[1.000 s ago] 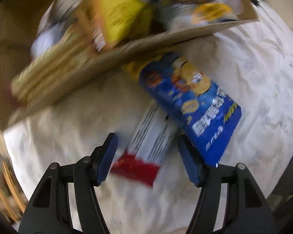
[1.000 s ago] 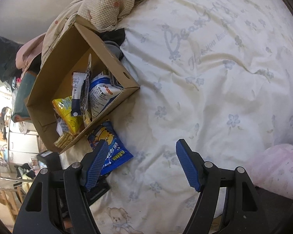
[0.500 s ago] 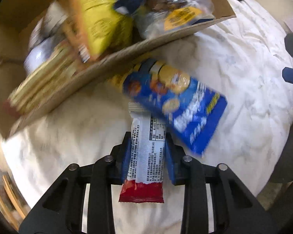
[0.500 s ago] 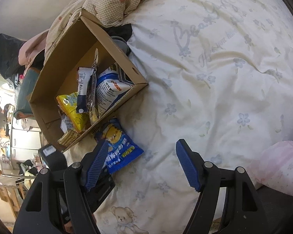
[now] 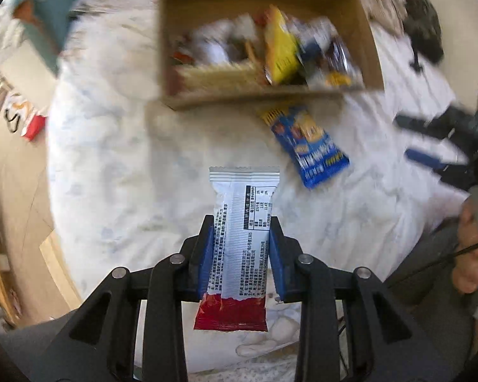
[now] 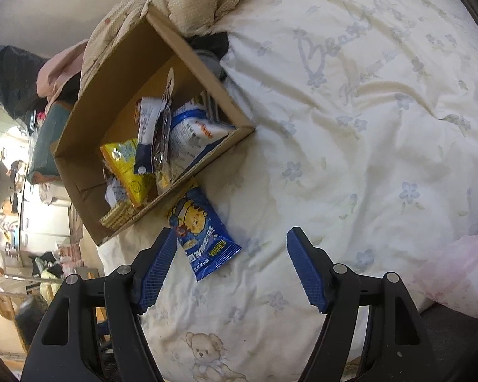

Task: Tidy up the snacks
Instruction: 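Grasp the blue cartoon packet with right tool while left tool holds the red-white bar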

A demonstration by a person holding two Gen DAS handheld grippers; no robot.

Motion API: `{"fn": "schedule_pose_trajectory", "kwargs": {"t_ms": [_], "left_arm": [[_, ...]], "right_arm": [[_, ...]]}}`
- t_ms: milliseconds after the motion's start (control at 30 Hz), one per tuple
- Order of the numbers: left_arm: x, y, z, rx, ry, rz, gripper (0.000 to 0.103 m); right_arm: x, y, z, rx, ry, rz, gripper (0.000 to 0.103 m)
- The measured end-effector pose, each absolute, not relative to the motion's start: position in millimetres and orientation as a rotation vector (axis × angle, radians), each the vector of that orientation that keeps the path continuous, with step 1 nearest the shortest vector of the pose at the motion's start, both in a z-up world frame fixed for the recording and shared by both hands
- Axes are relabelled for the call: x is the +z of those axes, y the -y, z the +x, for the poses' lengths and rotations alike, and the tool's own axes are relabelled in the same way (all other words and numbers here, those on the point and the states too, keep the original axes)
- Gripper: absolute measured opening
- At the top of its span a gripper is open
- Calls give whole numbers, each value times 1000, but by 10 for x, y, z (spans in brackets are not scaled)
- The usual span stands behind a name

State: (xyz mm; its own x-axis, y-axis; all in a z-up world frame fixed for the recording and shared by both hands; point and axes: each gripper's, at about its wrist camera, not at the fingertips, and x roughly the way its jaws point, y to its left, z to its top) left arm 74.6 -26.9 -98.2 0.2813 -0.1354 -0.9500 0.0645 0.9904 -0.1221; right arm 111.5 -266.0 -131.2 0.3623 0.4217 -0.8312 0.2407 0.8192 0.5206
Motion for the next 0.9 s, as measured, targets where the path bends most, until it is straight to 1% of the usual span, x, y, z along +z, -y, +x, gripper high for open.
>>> {"fn": "schedule_pose_trajectory", "kwargs": {"t_ms": [67,167,200,267,300,467,900], "left_arm": [[-928,15,729,-85,-1248,-115,27],[-864,-243,814,-20,-1212,-191,27],[-837,-309,783,-4,-1206,-220,28],[-850,-362,804,15,-1195,-256,28],[-854,-380,808,24,-1193,-264,28],[-899,-489,827,47,-1212,-310,28],[-969,-356,888,42,-1223,-226,28]], "right_arm": [[-1386,2502,1199,168,-1262,589,78],[-1446,2174,1306,205,-1292,413,83],[-1462,2062,1328,223,-1296,356,84],[-1500,1857,1369,256,-1302,260,89],[-1517,1786,1384,265,-1303,228,90],[-1647,1512,1495,259,-1313,103,90],[-1992,1209,1846,242,-1311,-29,90]]}}
